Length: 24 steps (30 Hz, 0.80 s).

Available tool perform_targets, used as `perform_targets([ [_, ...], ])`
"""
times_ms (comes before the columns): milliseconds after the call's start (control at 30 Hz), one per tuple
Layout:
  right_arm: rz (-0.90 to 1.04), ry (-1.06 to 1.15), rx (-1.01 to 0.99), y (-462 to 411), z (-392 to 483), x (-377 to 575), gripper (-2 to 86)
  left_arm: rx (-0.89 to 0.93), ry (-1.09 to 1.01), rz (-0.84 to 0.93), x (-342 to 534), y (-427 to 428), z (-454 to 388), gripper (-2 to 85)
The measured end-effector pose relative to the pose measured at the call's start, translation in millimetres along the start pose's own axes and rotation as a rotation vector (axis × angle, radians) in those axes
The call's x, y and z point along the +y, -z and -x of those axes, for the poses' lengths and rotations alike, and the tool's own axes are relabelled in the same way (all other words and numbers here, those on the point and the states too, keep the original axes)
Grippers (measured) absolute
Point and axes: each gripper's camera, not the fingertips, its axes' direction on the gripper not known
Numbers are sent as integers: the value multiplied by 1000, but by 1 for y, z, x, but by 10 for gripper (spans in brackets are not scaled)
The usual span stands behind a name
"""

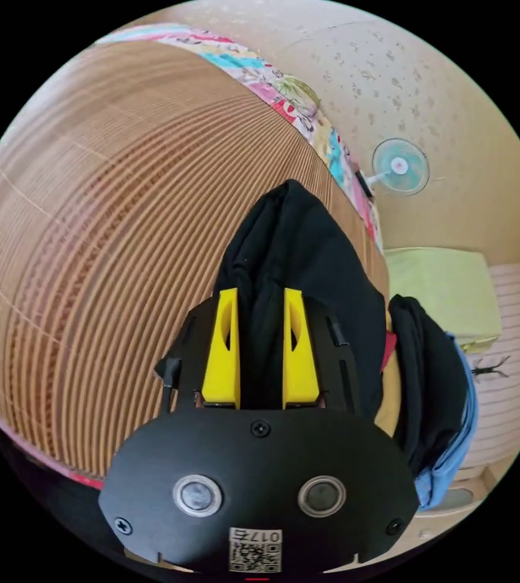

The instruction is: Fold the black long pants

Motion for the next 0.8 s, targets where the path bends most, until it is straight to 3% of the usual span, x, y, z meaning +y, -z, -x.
perform_targets([
  [100,7,-216,-211,36,-21,-1,104,-13,-4,4,4,-7,-5,38],
  [167,-184,-315,-403,72,-3,26,113,-33,-17,16,8,-17,-11,20],
  [233,-262,-325,-538,85,31,45,121,-52,-40,37,13,-26,-19,3],
  [333,-209,-242,-695,89,101,59,134,-116,-101,56,24,-35,-34,-5],
  [500,-230,-241,-532,95,159,86,152,-264,-230,48,45,-46,-66,28],
  [567,-238,-248,-530,92,156,95,154,-422,-265,38,48,-51,-87,65],
  [800,-282,-249,-567,84,143,118,152,-614,-368,-93,53,-14,-116,69],
])
